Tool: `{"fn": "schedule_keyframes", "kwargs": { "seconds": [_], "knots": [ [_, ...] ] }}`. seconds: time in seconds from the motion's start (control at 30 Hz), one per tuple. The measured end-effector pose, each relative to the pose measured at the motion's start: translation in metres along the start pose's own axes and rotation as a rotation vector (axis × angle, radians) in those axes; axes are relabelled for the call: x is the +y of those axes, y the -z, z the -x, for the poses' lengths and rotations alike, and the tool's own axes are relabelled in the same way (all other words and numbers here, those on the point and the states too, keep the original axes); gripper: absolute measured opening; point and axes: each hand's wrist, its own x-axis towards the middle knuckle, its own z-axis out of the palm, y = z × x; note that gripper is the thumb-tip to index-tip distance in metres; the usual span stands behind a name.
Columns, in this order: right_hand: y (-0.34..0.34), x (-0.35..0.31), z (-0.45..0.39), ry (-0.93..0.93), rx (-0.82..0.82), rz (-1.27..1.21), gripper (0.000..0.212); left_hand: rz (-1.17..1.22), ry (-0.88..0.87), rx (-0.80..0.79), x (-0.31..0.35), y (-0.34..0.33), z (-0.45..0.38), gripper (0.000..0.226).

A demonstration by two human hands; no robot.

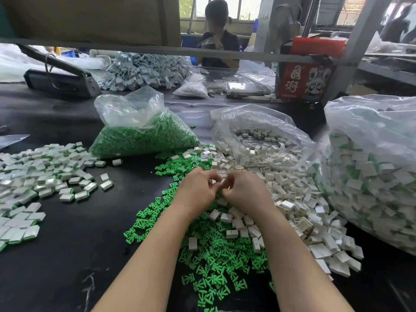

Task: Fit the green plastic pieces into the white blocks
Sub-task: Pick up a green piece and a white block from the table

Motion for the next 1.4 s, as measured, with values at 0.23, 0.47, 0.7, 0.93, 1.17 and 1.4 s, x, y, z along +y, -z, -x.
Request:
{"fn": "schedule_keyframes", "kwargs": {
  "seconds": [0.23, 0.47, 0.7, 0.93, 1.17, 1.4],
  "knots": [
    [-0.002, 0.0, 0.0, 0.035, -0.004, -0.035, 0.007, 0.028, 0.021, 0.093, -0.008, 0.005, 0.001, 0.006],
    [-0.008, -0.014, 0.003, 0.185, -0.098, 0.029, 0.022, 0.292, 0.088, 0.234, -0.016, 0.019, -0.004, 0.022],
    [-0.014, -0.014, 0.003, 0.186, -0.022, 0.087, 0.014, 1.082, 0.164, 0.053, -0.011, 0.029, 0.0, 0.032],
    [-0.006, -0.011, 0.0, 0.089, 0.089, -0.347, 0.003, 1.128, 0.144, 0.06, -0.01, 0.032, 0.0, 0.023],
    [0.001, -0.003, 0.0, 0.069, -0.022, -0.408, 0.006, 1.059, 0.136, 0.044, -0.008, 0.033, 0.002, 0.028],
    [0.0, -0.004, 0.001, -0.052, 0.002, -0.694, 0.03, 0.96, 0.111, 0.056, -0.002, 0.036, 0.004, 0.012]
  ]
}}
